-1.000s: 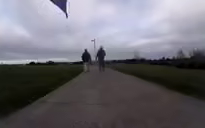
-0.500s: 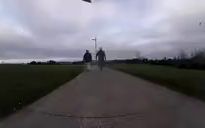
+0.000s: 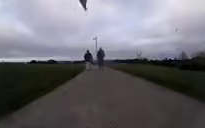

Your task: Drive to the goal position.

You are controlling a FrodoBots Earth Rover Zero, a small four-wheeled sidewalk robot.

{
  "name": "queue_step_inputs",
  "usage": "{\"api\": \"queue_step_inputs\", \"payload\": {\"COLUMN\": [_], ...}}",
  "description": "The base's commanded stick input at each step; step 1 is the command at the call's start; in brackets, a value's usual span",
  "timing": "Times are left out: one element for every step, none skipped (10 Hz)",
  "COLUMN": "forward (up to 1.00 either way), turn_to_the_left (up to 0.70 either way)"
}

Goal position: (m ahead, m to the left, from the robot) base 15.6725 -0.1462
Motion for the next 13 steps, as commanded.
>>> {"api": "queue_step_inputs", "payload": {"forward": [0.85, 0.85, 0.85, 0.85, 0.85, 0.85, 0.85, 0.85, 0.85, 0.85, 0.85, 0.85, 0.85], "turn_to_the_left": [0.00, 0.00, 0.00, 0.00, 0.00, -0.15, -0.26, 0.00, 0.00, 0.00, 0.00, -0.13, -0.21]}}
